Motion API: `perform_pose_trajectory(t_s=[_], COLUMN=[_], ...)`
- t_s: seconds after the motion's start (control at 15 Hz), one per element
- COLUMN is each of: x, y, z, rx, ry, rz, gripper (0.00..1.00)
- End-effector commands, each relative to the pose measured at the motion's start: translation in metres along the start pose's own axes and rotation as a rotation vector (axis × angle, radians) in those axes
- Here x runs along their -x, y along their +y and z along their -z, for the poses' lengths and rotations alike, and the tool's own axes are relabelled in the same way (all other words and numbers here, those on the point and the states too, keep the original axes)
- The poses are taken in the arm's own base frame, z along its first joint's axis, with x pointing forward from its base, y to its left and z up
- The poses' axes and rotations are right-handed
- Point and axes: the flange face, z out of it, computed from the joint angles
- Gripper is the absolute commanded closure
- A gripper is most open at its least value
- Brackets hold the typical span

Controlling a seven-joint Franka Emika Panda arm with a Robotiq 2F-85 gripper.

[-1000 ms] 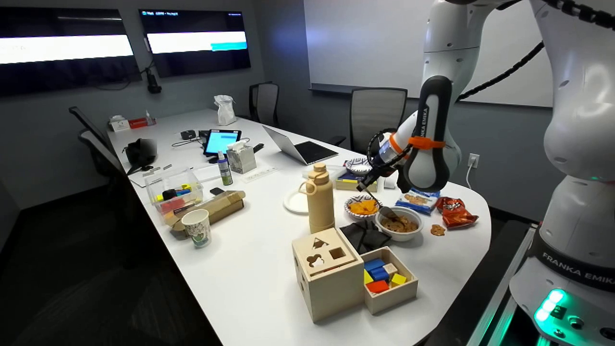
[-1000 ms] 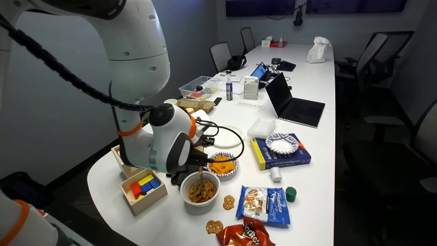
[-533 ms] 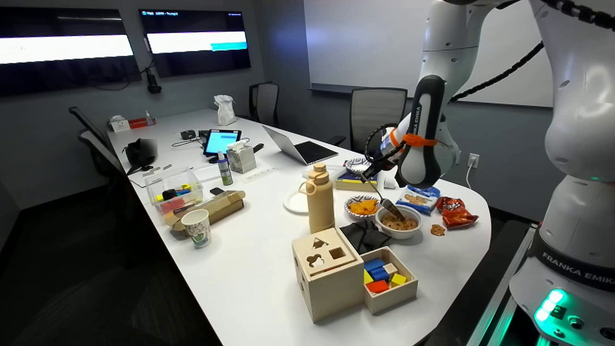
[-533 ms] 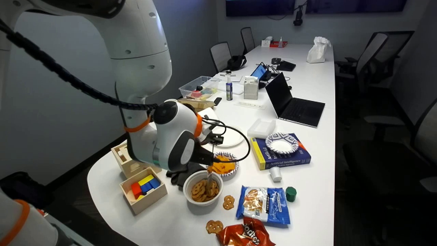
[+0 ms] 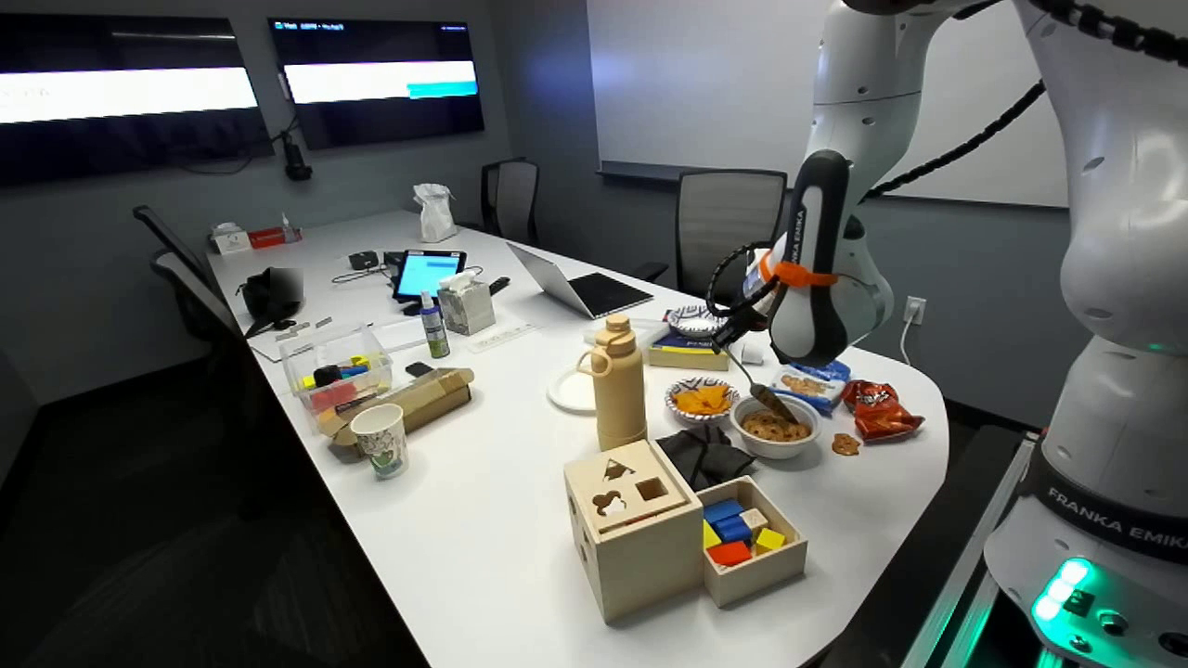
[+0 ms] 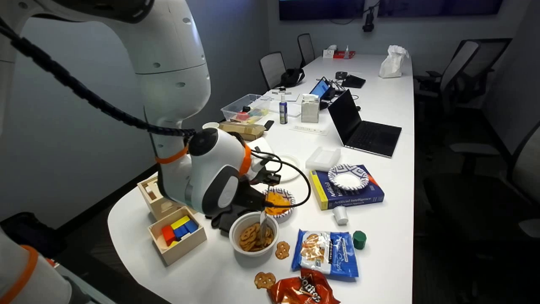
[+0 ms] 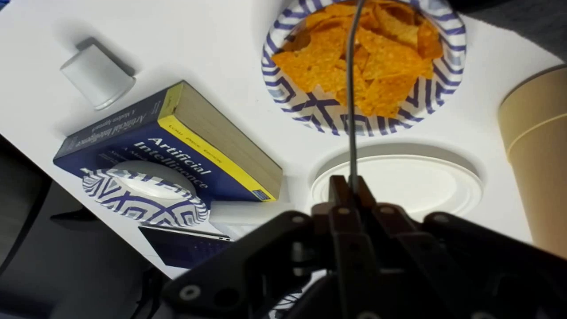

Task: Stir the contents in the bowl

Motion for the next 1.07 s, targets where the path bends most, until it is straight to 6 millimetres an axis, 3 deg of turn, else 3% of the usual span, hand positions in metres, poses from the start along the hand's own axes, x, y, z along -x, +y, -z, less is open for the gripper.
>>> perform_pose_trajectory(t_s=[0.0,0.33,1.0], x=[0.01,0.01,-0.004], y=[-0.015,-0.036,-0.043], z=[0.008,0.014,0.031], rx=[-0.052,-0.161,-0.238], ry=[-0.009,0.026,0.19], rz=[0.039,0.114,0.212], gripper=[0.99,0.99,0.99])
